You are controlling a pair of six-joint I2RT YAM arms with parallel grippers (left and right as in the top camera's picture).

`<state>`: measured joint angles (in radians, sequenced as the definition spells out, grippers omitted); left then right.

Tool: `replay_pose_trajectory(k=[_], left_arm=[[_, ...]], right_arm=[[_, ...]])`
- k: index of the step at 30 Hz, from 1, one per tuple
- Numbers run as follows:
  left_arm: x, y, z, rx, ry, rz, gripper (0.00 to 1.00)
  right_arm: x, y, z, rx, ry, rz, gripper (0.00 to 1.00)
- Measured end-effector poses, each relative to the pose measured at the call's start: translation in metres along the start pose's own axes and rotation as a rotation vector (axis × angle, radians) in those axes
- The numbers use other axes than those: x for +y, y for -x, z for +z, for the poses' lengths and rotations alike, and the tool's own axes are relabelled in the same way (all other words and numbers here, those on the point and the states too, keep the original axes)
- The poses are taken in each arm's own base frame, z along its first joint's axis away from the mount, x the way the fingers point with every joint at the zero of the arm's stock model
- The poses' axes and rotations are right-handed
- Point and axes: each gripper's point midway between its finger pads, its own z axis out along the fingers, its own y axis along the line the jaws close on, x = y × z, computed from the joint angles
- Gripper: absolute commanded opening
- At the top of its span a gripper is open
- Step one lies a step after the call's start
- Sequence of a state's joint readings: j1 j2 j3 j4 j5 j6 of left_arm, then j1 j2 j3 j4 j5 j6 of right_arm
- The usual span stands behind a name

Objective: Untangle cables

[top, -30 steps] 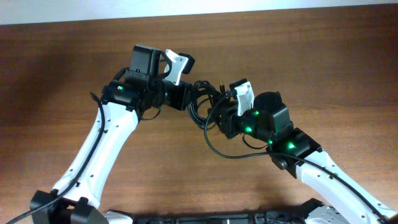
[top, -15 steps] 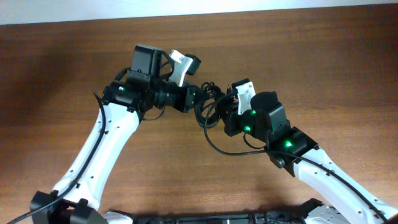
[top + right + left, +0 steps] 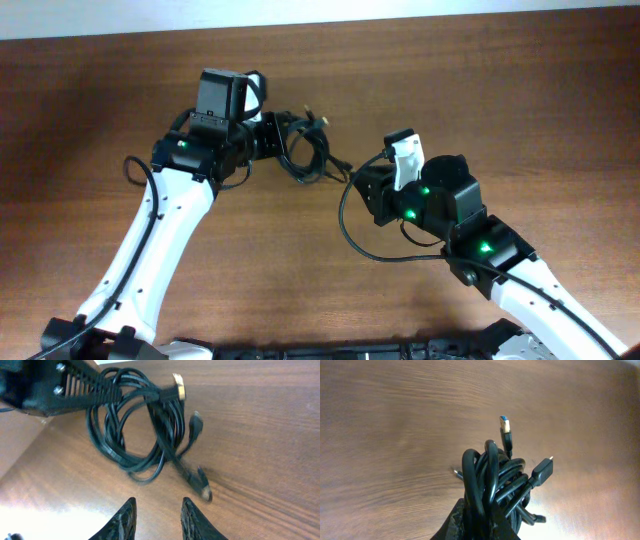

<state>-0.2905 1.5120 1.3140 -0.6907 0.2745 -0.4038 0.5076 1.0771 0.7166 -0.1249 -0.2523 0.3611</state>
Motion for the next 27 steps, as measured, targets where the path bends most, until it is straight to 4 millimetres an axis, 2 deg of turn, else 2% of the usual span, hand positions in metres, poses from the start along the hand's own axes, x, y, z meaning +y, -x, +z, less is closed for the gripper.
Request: replay_pose_trajectory(k=[2, 5, 10, 12, 18, 22, 23, 24, 27], left_arm=[[-0.020, -0.009, -0.001, 0.041, -0.122, 0.161, 0.00], [-0.036, -0.017, -0.004, 0.065, -0.218, 0.274, 0.00], [-0.048, -0.024, -0.007, 0.091, -0.287, 0.290, 0.00], [-0.064, -0.034, -0.007, 0.116, -0.332, 0.312, 0.00], [-0.084, -0.049, -0.008, 0.151, -0.391, 0.345, 0.00], [-0.094, -0.049, -0.012, 0.154, -0.448, 0.333, 0.00], [-0.098, -0.048, -0.013, 0.151, -0.471, 0.325, 0.00], [-0.104, -0.048, -0.016, 0.151, -0.507, 0.319, 0.00], [-0.112, -0.050, -0.021, 0.168, -0.560, 0.306, 0.00]], right_arm=[[-0.007, -0.001, 0.009, 0.002, -0.022, 0.003, 0.27], [-0.007, 0.003, 0.017, -0.015, -0.017, -0.001, 0.27], [-0.003, 0.008, 0.017, -0.034, 0.004, -0.007, 0.27], [-0.006, 0.004, 0.021, -0.017, -0.004, -0.002, 0.27], [-0.016, 0.005, 0.021, -0.030, -0.054, 0.001, 0.28], [-0.017, 0.005, 0.022, -0.030, -0.058, 0.001, 0.29], [-0.018, 0.005, 0.022, -0.028, -0.062, 0.002, 0.23], [-0.019, 0.004, 0.023, -0.025, -0.063, 0.003, 0.05], [-0.019, 0.005, 0.025, -0.029, -0.062, 0.007, 0.04]])
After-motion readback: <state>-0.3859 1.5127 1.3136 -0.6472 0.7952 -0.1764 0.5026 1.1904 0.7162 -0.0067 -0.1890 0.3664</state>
